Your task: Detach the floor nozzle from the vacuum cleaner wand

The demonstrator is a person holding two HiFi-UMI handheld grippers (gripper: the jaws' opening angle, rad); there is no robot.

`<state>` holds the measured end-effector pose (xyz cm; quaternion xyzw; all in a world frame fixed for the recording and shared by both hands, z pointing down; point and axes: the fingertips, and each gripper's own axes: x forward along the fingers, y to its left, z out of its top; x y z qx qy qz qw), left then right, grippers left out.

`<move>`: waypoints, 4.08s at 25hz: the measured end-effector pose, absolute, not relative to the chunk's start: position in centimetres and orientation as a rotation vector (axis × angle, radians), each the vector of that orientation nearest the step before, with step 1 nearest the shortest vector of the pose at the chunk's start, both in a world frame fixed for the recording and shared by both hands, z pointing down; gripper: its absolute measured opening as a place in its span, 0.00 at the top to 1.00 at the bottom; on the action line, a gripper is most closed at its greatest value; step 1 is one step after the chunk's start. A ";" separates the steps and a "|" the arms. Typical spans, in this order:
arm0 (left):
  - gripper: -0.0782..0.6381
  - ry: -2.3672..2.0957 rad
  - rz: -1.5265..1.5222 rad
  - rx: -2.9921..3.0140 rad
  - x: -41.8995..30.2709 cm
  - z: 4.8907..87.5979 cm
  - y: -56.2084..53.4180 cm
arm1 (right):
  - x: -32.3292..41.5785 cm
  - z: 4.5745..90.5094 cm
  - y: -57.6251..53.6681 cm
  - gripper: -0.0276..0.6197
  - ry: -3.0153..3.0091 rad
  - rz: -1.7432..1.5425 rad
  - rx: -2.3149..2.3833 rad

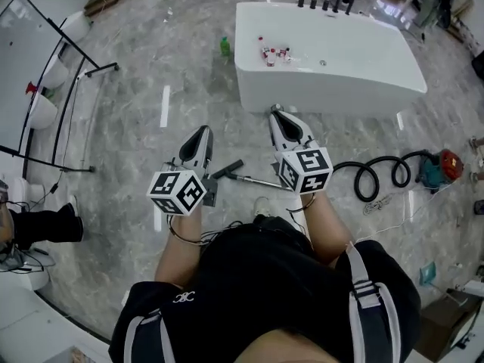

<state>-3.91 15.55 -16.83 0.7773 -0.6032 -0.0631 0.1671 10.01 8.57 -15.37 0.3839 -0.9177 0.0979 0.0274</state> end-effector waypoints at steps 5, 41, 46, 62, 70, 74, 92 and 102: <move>0.88 -1.742 -0.074 2.069 -4.4 -13.0 12.0 | 10.8 -11.5 3.6 0.93 -2.792 0.411 1.120; 0.88 -1.185 0.234 1.868 -15.8 39.6 0.9 | 0.0 69.5 9.4 0.73 -1.854 0.256 0.247; 0.88 -1.141 0.208 1.744 -17.0 48.2 3.9 | 1.6 81.3 11.6 0.73 -1.690 0.222 0.128; 0.88 -1.201 0.139 1.630 -22.3 53.0 5.9 | 3.7 92.5 13.5 0.72 -1.471 0.042 -0.004; 0.88 -1.161 0.168 1.666 -18.8 52.7 6.8 | 4.2 93.5 13.0 0.70 -1.426 0.085 -0.036; 0.88 -1.147 0.198 1.660 -16.3 52.1 8.3 | 3.5 88.6 11.7 0.70 -1.496 0.076 0.037; 0.61 -1.018 -0.021 2.096 3.8 26.9 -6.7 | 11.7 41.2 -7.6 0.70 -2.144 0.157 0.693; 0.61 -0.992 0.065 2.300 14.6 19.4 -8.8 | 17.8 35.6 -3.7 0.70 -2.198 0.168 0.649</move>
